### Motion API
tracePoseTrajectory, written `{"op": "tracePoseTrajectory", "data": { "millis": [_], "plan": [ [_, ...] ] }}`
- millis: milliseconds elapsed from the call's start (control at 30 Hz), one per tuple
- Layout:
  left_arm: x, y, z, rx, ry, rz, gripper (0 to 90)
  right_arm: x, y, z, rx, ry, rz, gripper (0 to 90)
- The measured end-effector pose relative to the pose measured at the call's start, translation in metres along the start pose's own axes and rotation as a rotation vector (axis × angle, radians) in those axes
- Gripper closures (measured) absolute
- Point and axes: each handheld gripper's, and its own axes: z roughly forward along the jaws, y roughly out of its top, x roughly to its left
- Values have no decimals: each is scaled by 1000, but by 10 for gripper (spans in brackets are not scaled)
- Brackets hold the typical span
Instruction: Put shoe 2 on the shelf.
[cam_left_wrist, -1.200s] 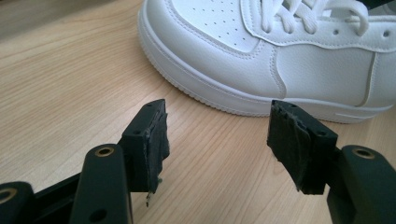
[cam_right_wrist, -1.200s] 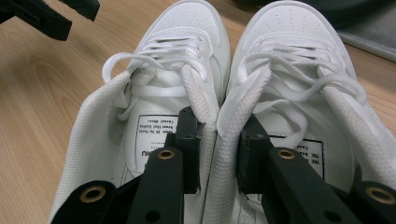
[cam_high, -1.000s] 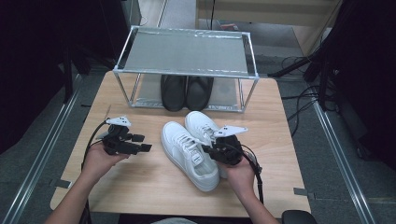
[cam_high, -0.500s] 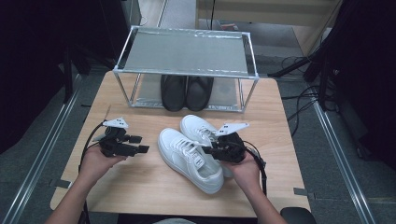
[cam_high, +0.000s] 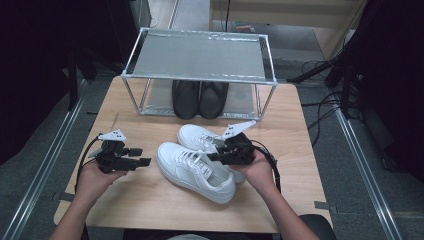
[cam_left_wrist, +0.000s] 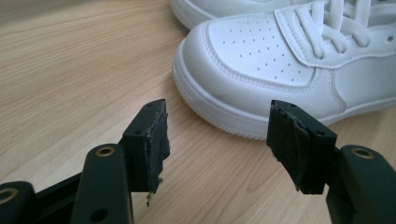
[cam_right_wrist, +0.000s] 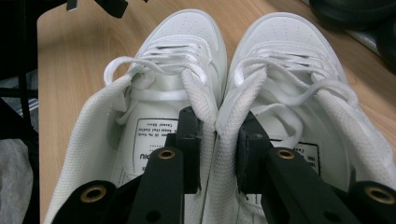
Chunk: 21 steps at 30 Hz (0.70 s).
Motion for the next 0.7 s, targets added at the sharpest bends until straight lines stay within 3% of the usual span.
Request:
{"op": "tracePoseTrajectory", "data": {
  "millis": [133, 333, 700],
  "plan": [
    [2, -5, -3, -1, 29, -5, 385, -8, 5, -4, 10, 22, 7, 761],
    [6, -11, -9, -2, 52, -24, 384, -27, 20, -14, 18, 70, -52, 761],
    [8, -15, -12, 1, 65, -35, 385, -32, 62, -28, 30, 73, -117, 760]
  ]
}}
